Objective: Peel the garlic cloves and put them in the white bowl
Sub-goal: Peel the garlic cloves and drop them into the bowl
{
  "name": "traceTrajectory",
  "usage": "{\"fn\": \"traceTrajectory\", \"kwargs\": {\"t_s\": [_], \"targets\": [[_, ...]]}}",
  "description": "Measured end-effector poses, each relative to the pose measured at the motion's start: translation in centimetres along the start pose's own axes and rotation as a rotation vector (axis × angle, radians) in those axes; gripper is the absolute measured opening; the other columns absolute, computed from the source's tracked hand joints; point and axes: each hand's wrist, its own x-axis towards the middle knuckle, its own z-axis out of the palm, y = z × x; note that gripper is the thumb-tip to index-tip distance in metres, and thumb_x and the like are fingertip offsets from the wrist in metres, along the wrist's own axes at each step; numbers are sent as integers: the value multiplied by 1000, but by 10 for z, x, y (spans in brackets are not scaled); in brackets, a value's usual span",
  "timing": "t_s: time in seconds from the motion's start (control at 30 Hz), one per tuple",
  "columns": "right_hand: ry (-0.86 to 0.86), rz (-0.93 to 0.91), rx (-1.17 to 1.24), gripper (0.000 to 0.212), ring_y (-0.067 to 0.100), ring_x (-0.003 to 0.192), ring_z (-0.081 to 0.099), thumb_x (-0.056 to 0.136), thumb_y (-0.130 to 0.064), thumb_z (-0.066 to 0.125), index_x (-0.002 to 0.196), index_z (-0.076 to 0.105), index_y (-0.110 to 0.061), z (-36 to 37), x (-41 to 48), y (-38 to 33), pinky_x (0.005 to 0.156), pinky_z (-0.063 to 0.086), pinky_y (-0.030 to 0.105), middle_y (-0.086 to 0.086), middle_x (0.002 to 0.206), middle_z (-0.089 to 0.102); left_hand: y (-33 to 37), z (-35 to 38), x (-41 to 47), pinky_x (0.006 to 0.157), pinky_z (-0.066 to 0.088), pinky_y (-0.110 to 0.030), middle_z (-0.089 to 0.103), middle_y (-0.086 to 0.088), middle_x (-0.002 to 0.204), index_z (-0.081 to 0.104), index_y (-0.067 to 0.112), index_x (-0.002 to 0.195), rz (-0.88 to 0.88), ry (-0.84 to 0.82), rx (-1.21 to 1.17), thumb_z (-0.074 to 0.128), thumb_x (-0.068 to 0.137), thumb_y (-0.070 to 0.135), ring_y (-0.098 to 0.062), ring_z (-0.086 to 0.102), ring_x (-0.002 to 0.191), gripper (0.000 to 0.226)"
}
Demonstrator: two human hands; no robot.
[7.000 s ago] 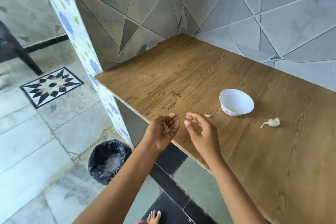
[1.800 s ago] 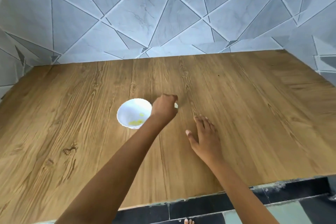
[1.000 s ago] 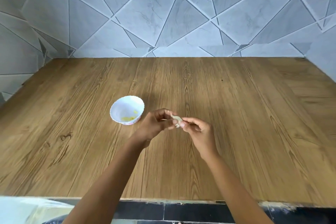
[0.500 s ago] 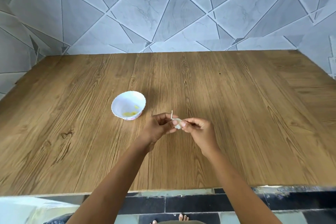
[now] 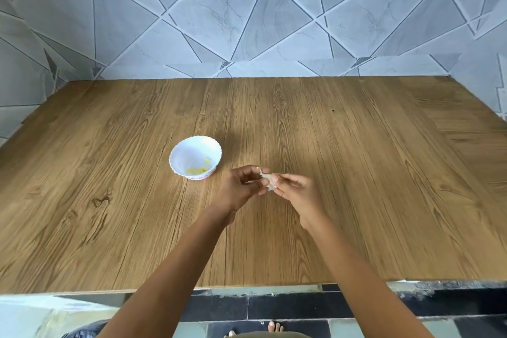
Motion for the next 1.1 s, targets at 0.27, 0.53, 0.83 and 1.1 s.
{"fn": "traceTrajectory", "kwargs": {"t_s": [0.27,0.53,0.83,1.1], "targets": [[215,-89,135,8,14,81,70,86,-10,65,86,70,-4,21,0,14,69,56,21,9,84,72,1,4,1,68,51,-15,68,-13,92,69,7,96,-1,68,-30,72,78,-1,-12,67,81,20],[230,-35,19,18,12,64,65,95,-22,55,88,62,-8,-5,7,0,60,54,20,7,81,68,9,2,21,62,52,-18,69,-8,85,62,10,109,19,149,126,71,82,6,-10,66,71,28],[108,-47,-40,10,6,57,58,82,-12,72,84,67,-3,-30,-8,-2,59,50,18,0,64,64,15,15,69,81,45,-26,64,-4,110,61,16,121,91,45,1006,70,81,16,-18,60,101,41],[50,32,-22,14,4,55,54,78,-13,75,86,70,-2,-30,-15,-2,55,47,15,0,63,62,22,12,47,78,50,-23,65,10,98,67,17,110,212,217,907,74,79,17,-7,61,86,31]]}}
